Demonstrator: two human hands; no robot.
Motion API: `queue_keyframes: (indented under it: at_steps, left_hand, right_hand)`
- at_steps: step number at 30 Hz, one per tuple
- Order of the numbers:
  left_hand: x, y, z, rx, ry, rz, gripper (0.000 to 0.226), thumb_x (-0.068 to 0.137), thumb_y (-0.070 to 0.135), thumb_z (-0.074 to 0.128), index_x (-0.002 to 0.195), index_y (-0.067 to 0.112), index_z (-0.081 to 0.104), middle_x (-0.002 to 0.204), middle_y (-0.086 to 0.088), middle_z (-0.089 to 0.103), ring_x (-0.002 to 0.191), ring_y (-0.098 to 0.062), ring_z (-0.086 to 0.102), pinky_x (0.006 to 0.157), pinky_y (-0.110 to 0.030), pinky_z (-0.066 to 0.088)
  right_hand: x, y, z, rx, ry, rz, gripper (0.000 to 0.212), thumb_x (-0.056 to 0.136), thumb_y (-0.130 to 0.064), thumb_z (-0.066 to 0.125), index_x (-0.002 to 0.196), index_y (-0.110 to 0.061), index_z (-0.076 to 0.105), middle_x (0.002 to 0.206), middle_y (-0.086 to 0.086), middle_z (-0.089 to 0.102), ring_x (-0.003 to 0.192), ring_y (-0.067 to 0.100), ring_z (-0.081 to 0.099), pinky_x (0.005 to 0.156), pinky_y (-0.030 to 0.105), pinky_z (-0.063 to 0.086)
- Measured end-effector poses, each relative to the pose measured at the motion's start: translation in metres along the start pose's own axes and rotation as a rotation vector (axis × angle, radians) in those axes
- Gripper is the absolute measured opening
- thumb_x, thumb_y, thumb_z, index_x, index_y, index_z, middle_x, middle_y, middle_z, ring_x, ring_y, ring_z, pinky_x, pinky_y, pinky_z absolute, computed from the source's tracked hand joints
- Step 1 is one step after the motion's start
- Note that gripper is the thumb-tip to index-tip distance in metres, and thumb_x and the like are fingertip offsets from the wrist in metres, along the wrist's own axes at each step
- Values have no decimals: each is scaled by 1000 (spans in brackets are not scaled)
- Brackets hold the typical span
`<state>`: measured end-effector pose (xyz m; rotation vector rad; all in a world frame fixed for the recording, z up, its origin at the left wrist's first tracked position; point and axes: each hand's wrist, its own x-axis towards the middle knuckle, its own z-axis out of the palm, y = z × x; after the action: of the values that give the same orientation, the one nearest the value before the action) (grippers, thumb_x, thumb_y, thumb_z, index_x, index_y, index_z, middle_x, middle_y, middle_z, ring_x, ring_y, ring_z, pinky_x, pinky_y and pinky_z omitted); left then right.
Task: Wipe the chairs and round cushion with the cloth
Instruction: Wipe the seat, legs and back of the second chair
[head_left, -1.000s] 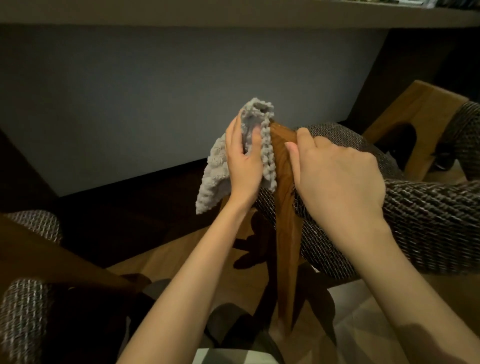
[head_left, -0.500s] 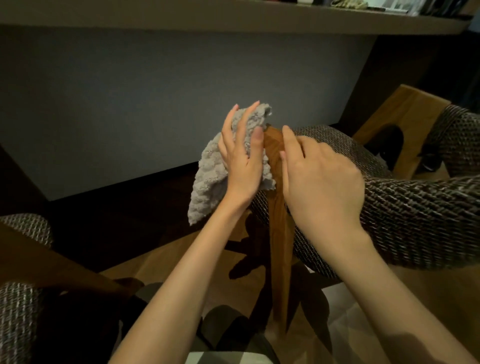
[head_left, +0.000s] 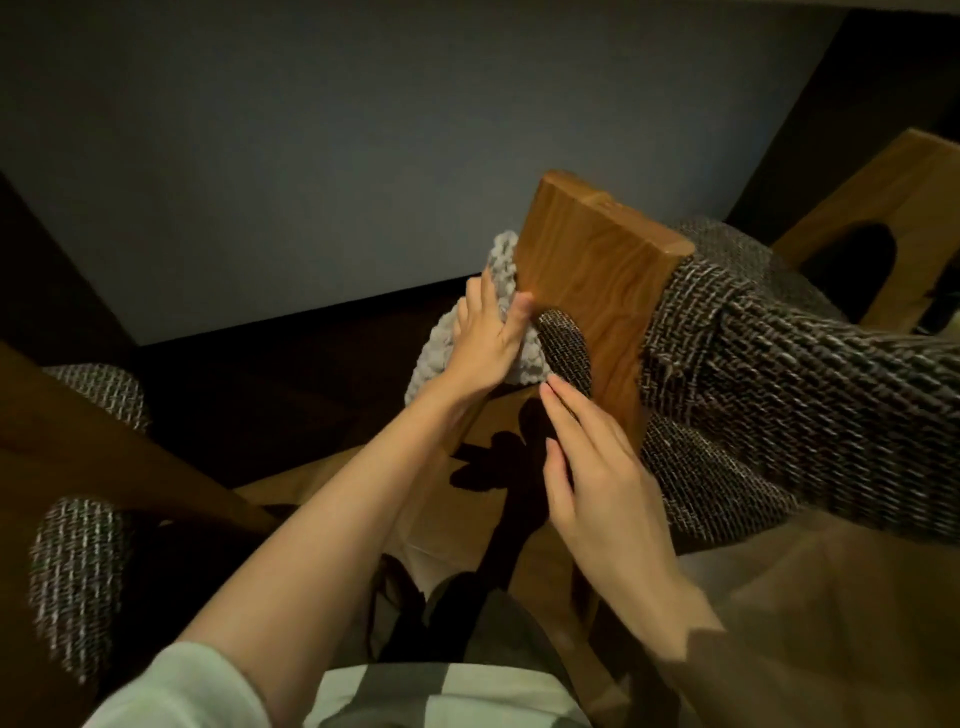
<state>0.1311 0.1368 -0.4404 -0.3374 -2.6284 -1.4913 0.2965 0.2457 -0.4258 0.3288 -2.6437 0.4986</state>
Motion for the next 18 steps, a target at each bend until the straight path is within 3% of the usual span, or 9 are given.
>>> queue_keyframes:
  at_steps: [3, 6, 9, 11, 13, 14, 16, 18]
  left_hand:
    - [0, -33, 10, 178, -104, -106, 94, 87, 73, 28, 150, 8, 2, 145, -11, 16, 133, -28, 17, 111, -40, 14]
    - [1, -55, 19, 290, -135, -177, 88, 90, 64, 40, 147, 6, 10, 135, -9, 22, 123, -28, 23, 106, -41, 22]
    - [-5, -64, 15, 165, -160, -121, 69, 92, 63, 32, 142, 18, 20, 131, -1, 20, 119, -19, 20, 108, -42, 23]
    - [-16, -64, 8, -10, -154, -81, 42, 91, 63, 20, 128, 45, 28, 124, 15, 14, 113, -5, 13, 105, -37, 18]
    - [-23, -65, 2, -139, -161, -96, 28, 96, 55, 22, 121, 64, 29, 126, 22, 12, 118, -3, 11, 104, -34, 15]
    - [-25, -67, 1, -164, -163, -95, 35, 100, 45, 31, 133, 57, 28, 134, 18, 12, 125, -8, 11, 107, -33, 15]
    - [-27, -67, -5, -145, -147, -38, 53, 99, 23, 49, 148, 27, 28, 144, -2, 20, 132, -13, 19, 113, -26, 21]
    - [-27, -65, -10, -149, -43, 15, 58, 95, 15, 57, 147, 15, 32, 133, -6, 40, 120, -6, 37, 104, -9, 28]
  right_hand:
    - [-7, 5, 23, 186, -120, 143, 51, 98, -13, 49, 147, -20, 37, 150, -8, 38, 134, -5, 29, 106, 4, 19]
    - [-8, 16, 51, 348, -165, 304, 52, 99, -12, 47, 148, -22, 33, 151, -10, 36, 132, -8, 30, 99, -4, 21]
    - [0, 20, 76, 507, -177, 446, 51, 99, -11, 46, 148, -23, 34, 146, -7, 42, 123, -5, 44, 100, 11, 38]
    - [9, 20, 92, 604, -157, 560, 47, 100, -12, 46, 146, -19, 38, 136, 0, 53, 112, -1, 53, 100, 24, 46]
    - [22, 17, 104, 748, -115, 672, 39, 100, -17, 49, 139, -15, 46, 126, 6, 61, 107, 8, 60, 99, 37, 50]
    - [29, 14, 108, 832, -87, 710, 36, 98, -19, 52, 134, -15, 50, 121, 5, 64, 106, 10, 63, 97, 40, 51]
    - [40, 9, 114, 975, -21, 751, 31, 94, -22, 60, 125, -23, 57, 116, -4, 66, 106, 10, 64, 94, 41, 53]
    - [47, 8, 119, 1019, 65, 769, 24, 92, -23, 64, 113, -33, 60, 112, -10, 67, 98, 7, 67, 86, 35, 56]
